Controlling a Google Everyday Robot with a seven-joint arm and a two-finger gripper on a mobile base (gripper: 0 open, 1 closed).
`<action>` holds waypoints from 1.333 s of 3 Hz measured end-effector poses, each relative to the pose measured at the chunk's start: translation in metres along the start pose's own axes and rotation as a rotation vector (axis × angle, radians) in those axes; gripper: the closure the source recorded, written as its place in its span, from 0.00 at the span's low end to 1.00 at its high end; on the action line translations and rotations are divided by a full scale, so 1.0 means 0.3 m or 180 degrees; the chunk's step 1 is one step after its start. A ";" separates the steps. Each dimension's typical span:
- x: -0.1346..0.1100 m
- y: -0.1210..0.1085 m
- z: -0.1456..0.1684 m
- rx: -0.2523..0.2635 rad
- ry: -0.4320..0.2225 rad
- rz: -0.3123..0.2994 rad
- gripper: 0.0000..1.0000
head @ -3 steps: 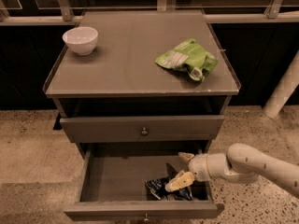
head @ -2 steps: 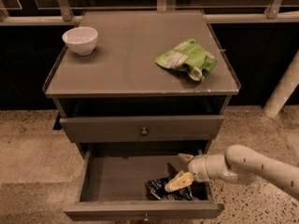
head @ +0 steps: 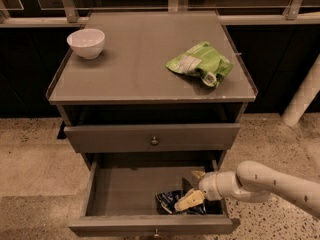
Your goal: Pick blue chip bag from middle drawer and place on counter
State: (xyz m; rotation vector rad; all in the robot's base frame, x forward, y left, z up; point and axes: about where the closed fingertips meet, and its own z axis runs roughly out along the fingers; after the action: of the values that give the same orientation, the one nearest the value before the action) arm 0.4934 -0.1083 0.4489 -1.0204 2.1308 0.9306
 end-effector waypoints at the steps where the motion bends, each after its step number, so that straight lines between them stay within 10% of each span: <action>1: 0.048 -0.020 0.021 0.0118 0.0095 0.0009 0.00; 4: 0.146 -0.059 0.064 0.0326 0.0291 0.0090 0.00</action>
Offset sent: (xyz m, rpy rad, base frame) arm 0.0014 -0.0156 -0.0439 -0.1118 0.0078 -0.0650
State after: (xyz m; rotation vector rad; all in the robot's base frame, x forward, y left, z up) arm 0.4889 -0.1192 0.3994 -1.0012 2.2491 0.7929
